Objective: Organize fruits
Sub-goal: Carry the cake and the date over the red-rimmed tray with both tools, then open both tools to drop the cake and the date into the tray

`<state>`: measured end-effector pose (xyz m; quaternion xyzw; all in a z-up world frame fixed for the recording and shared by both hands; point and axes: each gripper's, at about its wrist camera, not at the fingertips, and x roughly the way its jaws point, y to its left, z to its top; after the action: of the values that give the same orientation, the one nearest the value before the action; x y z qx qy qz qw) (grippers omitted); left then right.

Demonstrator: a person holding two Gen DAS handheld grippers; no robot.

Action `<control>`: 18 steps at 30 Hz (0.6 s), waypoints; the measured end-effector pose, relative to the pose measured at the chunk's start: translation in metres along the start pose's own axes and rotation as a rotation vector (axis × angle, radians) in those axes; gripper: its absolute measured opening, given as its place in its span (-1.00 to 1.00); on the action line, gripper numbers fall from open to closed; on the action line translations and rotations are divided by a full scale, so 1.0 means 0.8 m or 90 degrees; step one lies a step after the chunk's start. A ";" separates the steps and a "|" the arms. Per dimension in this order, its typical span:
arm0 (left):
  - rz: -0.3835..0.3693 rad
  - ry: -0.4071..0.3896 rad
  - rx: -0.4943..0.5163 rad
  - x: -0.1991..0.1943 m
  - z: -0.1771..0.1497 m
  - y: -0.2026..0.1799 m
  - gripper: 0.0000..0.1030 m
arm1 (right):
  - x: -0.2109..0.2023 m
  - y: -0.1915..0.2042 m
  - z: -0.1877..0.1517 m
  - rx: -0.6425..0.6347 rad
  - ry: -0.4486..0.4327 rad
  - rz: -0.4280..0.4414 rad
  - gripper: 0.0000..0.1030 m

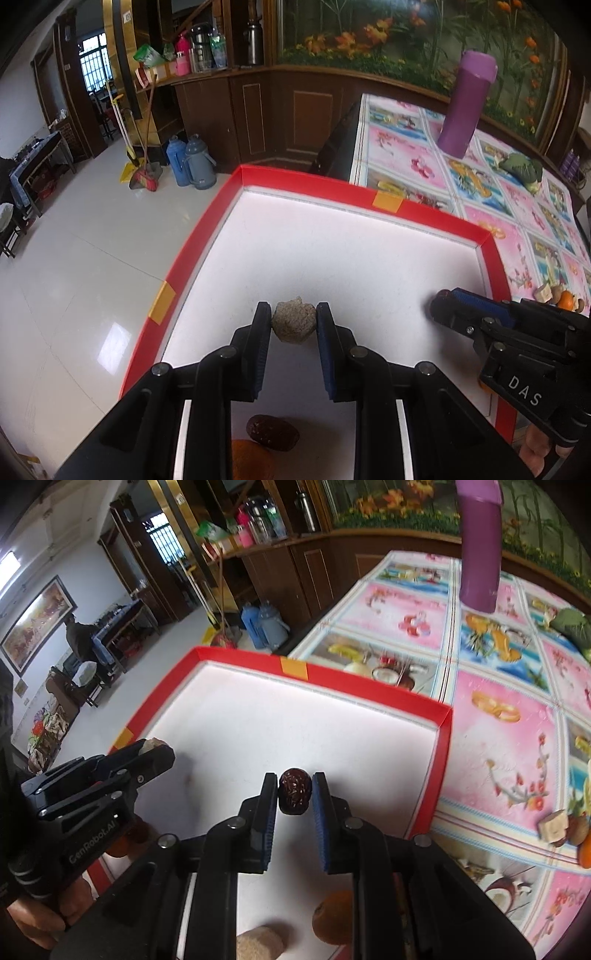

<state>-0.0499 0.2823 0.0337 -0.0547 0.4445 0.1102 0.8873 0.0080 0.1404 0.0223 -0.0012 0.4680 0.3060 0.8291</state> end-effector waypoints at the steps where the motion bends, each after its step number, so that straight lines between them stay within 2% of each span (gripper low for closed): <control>1: -0.001 0.006 -0.001 0.002 -0.001 0.002 -0.54 | 0.002 0.000 0.000 0.000 0.003 -0.001 -0.59; 12: 0.009 0.026 -0.006 0.006 -0.004 0.004 -0.49 | 0.011 0.000 -0.001 0.005 0.018 -0.001 -0.59; 13: 0.011 0.029 -0.009 0.005 -0.004 0.004 -0.44 | 0.011 -0.001 0.000 0.007 0.019 0.000 -0.58; 15: 0.028 0.028 -0.015 0.004 -0.004 0.005 -0.03 | 0.012 -0.003 0.000 0.011 0.020 0.007 -0.58; 17: 0.041 0.015 -0.013 -0.001 -0.004 0.004 0.01 | 0.011 -0.006 0.001 0.015 0.025 0.019 -0.52; 18: 0.047 0.010 -0.012 -0.005 -0.004 0.003 0.01 | 0.010 -0.009 0.001 0.022 0.028 0.032 -0.40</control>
<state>-0.0554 0.2832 0.0350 -0.0475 0.4517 0.1465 0.8788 0.0157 0.1388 0.0146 0.0183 0.4912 0.3186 0.8105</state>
